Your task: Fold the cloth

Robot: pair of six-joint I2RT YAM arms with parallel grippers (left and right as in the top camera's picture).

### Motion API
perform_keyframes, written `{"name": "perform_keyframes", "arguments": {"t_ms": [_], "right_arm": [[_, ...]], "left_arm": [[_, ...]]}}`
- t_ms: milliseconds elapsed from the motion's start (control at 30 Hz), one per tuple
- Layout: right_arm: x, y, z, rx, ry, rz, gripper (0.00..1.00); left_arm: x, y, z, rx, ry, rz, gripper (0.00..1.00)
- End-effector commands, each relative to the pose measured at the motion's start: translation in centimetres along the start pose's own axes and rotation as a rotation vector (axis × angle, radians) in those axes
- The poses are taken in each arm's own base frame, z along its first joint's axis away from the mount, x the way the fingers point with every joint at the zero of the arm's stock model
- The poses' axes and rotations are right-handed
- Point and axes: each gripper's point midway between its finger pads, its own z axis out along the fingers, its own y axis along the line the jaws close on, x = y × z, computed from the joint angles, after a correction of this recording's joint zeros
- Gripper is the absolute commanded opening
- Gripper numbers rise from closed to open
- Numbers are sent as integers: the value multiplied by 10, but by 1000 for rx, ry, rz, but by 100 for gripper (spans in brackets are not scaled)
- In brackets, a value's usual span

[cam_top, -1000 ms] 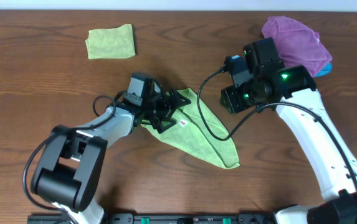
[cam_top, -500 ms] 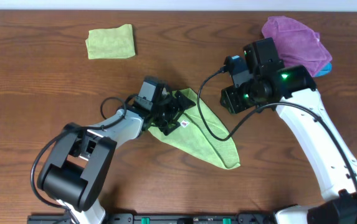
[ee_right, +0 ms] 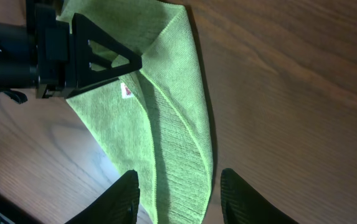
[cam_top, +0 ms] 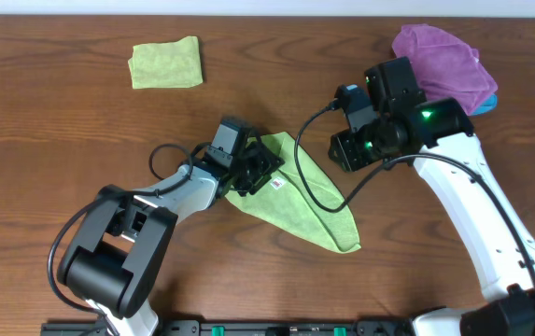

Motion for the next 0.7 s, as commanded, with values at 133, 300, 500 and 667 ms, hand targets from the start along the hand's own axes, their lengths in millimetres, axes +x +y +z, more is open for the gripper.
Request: {"name": "perform_keyframes", "arguments": {"t_ms": [133,300,500,667], "right_arm": [[-3,3,-10,-11,-26,10,42],[-3,5,-10,-20,-25,10,42],[-2,5,-10,-24,-24,10,42],[-1,5,-10,-23,-20,11,42]], "left_arm": [[1,0,5,-16,-14,98,47],[6,1,10,-27,-12,108,49],[9,16,20,-58,18,91,44],[8,-4,21,28,23,137,6]]}}
